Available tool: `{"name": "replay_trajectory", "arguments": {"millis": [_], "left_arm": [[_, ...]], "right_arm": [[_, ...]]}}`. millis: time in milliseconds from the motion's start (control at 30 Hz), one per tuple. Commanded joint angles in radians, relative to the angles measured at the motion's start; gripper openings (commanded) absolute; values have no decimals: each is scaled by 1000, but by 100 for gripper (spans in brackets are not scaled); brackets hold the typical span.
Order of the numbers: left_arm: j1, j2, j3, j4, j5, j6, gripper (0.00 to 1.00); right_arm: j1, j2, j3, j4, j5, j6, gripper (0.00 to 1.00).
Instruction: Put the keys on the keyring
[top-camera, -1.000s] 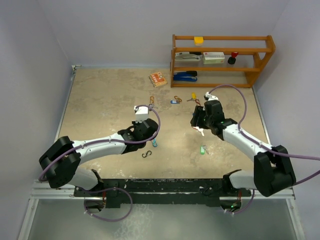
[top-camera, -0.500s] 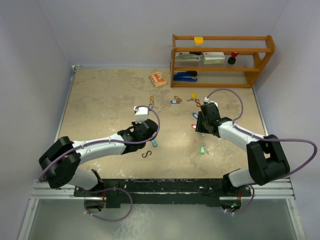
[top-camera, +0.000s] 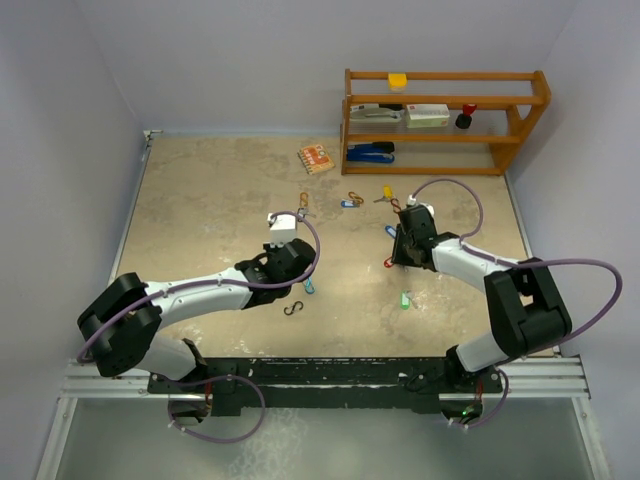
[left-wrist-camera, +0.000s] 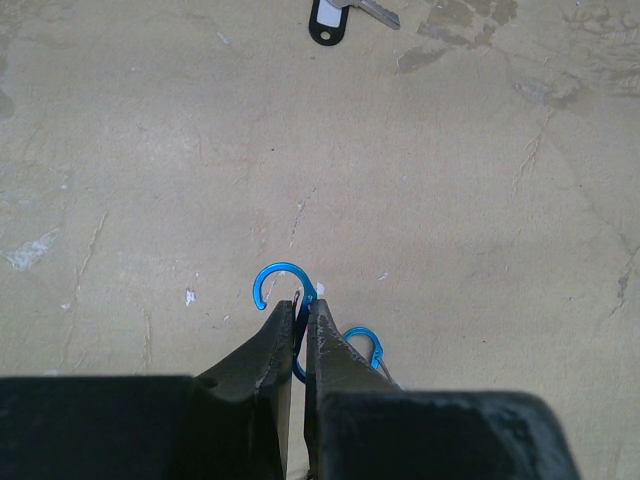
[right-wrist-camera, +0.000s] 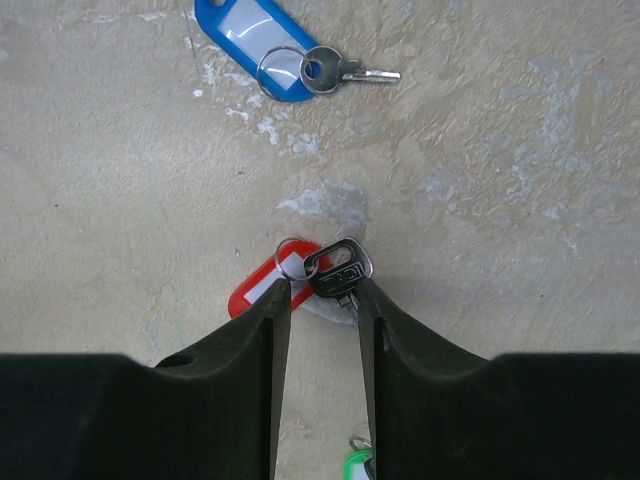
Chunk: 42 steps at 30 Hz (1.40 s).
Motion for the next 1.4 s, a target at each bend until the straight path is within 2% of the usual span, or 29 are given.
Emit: {"name": "replay_trajectory", "arguments": {"millis": [0,667,1033,1367], "left_arm": [[4,-24,1,31,-9,12,0],[4,-3,19,27,-7,23,0],[6,5,18,34,-4,22,0],[6,9,18,39,-2,20,0]], "right_arm": [[-9,8,54,16,18,10,36],[-10,9,106,-14,24,-51,33],[-4,23,131,-28,40,-164,35],[64,63,155,-49,47,-230,35]]}}
